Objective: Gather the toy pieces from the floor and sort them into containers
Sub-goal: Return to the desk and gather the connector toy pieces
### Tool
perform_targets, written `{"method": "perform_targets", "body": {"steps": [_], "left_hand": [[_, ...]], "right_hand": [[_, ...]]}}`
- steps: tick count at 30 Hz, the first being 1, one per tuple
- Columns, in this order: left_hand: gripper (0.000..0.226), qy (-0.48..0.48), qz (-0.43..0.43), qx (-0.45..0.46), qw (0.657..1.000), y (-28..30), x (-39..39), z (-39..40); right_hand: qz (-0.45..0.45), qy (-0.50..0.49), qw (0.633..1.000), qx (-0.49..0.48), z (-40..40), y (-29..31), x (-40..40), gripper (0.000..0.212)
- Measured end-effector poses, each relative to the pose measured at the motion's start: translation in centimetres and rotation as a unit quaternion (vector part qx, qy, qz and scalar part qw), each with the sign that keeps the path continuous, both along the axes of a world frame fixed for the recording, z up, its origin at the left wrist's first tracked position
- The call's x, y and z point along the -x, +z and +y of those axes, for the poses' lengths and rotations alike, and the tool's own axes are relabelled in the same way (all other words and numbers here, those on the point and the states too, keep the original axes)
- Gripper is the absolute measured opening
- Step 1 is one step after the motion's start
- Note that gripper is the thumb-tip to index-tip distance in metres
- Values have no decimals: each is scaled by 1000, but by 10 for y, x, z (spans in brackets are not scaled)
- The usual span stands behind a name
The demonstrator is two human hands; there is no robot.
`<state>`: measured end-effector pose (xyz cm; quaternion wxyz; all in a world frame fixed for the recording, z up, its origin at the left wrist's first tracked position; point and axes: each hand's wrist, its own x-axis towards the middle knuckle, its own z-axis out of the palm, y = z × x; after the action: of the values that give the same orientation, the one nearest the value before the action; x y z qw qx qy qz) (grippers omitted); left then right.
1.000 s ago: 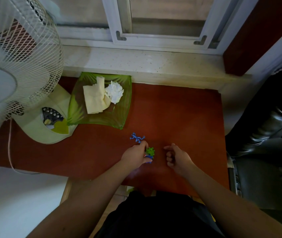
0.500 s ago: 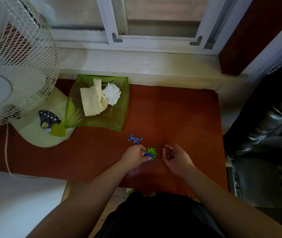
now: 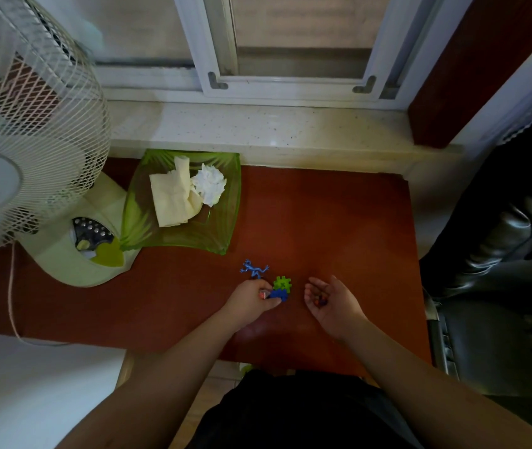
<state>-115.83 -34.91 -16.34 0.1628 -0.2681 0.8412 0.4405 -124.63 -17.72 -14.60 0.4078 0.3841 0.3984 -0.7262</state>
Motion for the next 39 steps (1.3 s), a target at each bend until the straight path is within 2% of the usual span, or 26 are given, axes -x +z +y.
{"method": "perform_targets", "body": {"steps": [5,11,17,20,26,31,34,39], "left_hand": [[18,18,19,-60,998,2,-5,-2],[10,33,20,-54,998,3,-8,-5],[26,-39,16,55,998,10,15,2],[32,-61,-13,80,995,7,20,6],[56,-71,0,135,988,4,17,14],[49,-94,-28,169,981,4,17,18],[46,-100,-17,180,978,5,16,18],[51,-69,-4,178,982,7,4,10]], "right_hand": [[11,-2,1000,6,0,-1,-3,47],[23,4,1000,-6,0,-1,-4,46],[28,4,1000,-5,4,-2,-8,45],[31,5,1000,-5,7,-1,-8,45],[36,4,999,-19,10,1,-4,45],[34,10,999,-19,7,2,-4,45],[38,14,999,-13,7,2,-6,44],[38,6,999,-6,8,1,-4,45]]}}
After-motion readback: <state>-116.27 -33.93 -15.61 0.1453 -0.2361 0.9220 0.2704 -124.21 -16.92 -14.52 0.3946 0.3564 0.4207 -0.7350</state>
